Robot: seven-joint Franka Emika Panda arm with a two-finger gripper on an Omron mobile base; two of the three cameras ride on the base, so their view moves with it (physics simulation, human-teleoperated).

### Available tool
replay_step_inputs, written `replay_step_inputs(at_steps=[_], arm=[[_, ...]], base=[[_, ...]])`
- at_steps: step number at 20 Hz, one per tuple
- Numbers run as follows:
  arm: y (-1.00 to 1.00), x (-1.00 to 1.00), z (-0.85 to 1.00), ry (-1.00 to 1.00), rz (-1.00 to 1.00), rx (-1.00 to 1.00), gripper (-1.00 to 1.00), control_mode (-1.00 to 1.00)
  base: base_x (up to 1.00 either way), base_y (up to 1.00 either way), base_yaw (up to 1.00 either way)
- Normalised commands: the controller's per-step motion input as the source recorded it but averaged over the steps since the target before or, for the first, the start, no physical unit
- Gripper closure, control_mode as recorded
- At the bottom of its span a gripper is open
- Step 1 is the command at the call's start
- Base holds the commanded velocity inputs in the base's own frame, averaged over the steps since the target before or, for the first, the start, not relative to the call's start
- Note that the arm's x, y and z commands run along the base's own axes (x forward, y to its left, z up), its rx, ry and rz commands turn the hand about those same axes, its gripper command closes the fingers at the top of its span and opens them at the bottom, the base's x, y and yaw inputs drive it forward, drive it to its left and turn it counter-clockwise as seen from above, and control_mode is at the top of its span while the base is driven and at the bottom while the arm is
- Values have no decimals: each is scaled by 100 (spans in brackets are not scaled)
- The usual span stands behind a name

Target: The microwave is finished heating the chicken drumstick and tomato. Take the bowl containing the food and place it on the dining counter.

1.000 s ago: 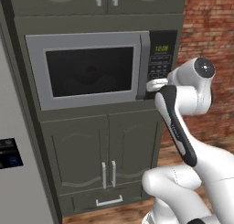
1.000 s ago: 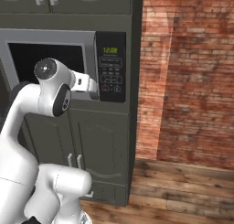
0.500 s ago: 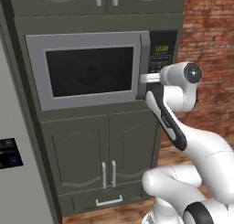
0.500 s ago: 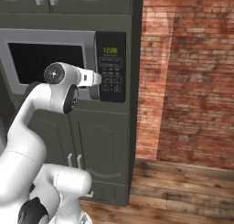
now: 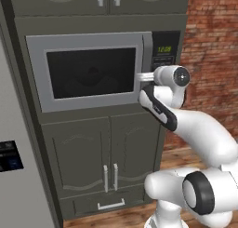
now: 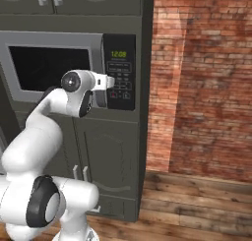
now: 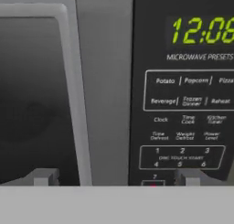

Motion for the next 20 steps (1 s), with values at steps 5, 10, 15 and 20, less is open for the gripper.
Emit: replay_step_inputs(at_steps=[5, 10, 15, 20], arm=[[0, 85, -1, 0, 0, 0, -100, -100], [0, 72, -1, 0, 0, 0, -100, -100], [0, 71, 0, 0, 0, 0, -100, -100], [0, 52, 0, 0, 0, 0, 100, -100]], base=[[0, 0, 0], [0, 0, 0], [0, 0, 0], [0, 0, 0]])
